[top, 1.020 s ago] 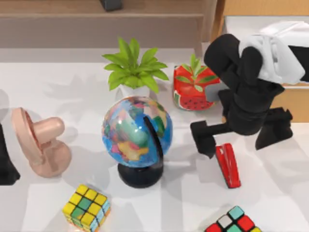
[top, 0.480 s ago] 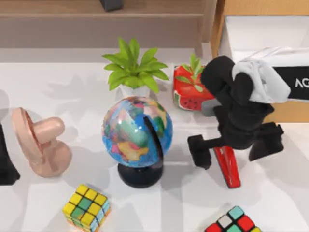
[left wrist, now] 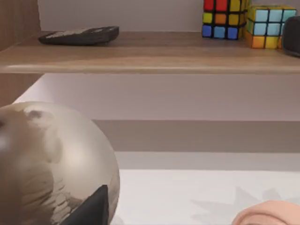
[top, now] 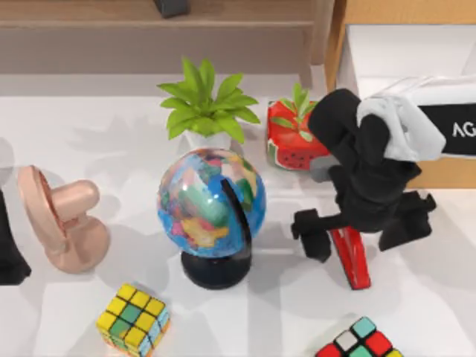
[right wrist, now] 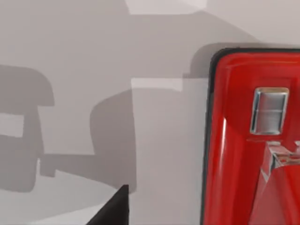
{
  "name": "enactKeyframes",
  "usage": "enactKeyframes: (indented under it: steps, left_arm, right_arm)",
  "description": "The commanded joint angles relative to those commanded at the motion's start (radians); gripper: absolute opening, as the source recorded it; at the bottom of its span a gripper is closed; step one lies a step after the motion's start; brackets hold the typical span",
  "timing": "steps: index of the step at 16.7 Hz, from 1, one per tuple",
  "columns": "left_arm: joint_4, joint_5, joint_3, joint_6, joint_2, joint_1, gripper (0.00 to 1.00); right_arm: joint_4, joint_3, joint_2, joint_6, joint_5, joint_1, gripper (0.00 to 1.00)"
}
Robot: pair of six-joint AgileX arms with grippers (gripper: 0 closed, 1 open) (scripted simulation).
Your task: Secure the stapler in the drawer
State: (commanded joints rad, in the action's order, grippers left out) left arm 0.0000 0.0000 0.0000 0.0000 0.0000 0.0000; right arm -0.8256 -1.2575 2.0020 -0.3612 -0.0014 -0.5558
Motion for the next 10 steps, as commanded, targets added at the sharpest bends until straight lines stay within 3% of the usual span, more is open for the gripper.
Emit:
enactKeyframes:
  steps: [9, 10]
  left_arm:
    - [0.0, 0.0, 0.0, 0.0, 0.0, 0.0, 1.0]
    - [0.0, 0.0, 0.0, 0.0, 0.0, 0.0, 1.0]
  right_arm:
    - [0.0, 0.0, 0.0, 0.0, 0.0, 0.0, 0.02]
    - [0.0, 0.0, 0.0, 0.0, 0.0, 0.0, 0.0]
